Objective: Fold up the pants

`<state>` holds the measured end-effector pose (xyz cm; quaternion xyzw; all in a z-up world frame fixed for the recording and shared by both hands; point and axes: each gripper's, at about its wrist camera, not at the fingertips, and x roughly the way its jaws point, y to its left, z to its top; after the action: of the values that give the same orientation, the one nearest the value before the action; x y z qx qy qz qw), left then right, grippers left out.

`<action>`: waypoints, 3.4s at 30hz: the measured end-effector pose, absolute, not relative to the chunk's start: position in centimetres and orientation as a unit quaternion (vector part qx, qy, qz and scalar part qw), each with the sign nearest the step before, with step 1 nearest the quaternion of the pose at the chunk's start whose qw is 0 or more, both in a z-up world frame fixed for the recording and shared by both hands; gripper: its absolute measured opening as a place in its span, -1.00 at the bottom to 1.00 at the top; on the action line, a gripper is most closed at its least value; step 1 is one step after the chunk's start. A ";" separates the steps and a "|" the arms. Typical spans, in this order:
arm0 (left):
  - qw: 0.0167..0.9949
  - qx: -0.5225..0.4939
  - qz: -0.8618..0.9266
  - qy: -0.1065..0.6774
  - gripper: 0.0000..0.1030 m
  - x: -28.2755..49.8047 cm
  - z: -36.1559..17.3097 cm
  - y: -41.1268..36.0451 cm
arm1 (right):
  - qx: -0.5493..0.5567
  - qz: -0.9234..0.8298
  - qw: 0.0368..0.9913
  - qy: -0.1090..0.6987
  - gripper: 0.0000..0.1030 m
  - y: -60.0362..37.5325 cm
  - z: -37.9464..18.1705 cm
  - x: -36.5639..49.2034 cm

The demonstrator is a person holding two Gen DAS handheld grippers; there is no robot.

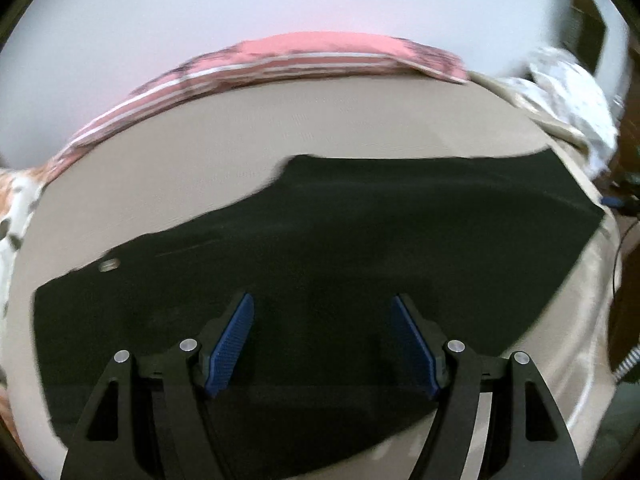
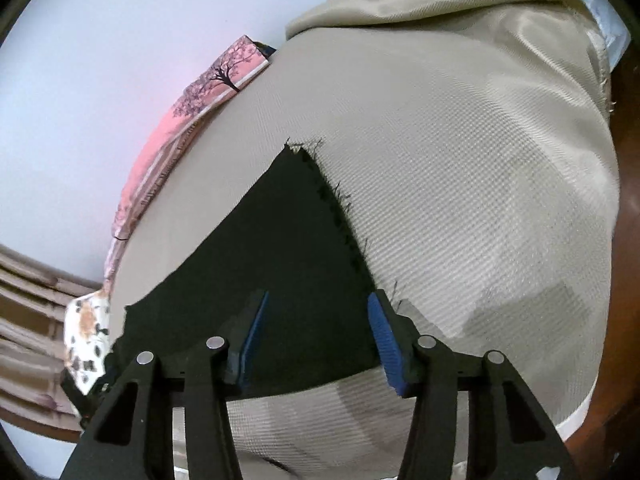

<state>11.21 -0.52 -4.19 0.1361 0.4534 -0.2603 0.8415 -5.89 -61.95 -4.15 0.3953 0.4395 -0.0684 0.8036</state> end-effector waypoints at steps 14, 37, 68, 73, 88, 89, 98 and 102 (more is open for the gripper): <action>0.791 0.165 -0.331 0.487 0.39 8.5 -6.5 -10.2 | 0.423 0.049 0.783 0.452 -0.20 -62.9 -8.2 -5.1; 0.819 0.134 -0.293 0.476 0.47 8.2 -6.4 -5.9 | 0.459 0.023 0.800 0.386 -0.81 -56.5 -2.7 0.5; 0.818 -0.093 -0.275 0.497 0.47 9.8 -3.2 5.3 | 0.111 0.276 0.764 0.573 -0.41 -23.1 -5.8 11.4; 0.785 -0.149 -0.303 0.519 0.47 11.0 -3.1 4.7 | 0.140 0.286 0.771 0.552 -0.24 -25.3 -3.4 9.6; 0.582 -0.306 -0.330 0.677 0.12 13.7 -10.2 -1.7 | 0.274 0.166 0.799 0.509 -0.08 -35.5 -2.8 6.2; 0.571 -0.303 -0.318 0.693 0.05 13.6 -10.9 -2.0 | 0.280 0.166 0.798 0.508 -0.06 -35.4 -3.0 6.4; 0.577 -0.305 -0.288 0.701 -0.11 13.0 -11.3 -1.1 | 0.290 0.171 0.799 0.499 -0.04 -35.3 -3.2 6.5; 0.588 -0.296 -0.284 0.697 -0.11 13.1 -11.5 -0.2 | 0.300 0.167 0.795 0.501 -0.04 -35.4 -3.8 6.8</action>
<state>13.13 -0.20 -11.46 -0.2962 0.6974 -0.2838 0.5876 6.84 -35.45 -3.79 0.2998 0.5009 0.1672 0.7946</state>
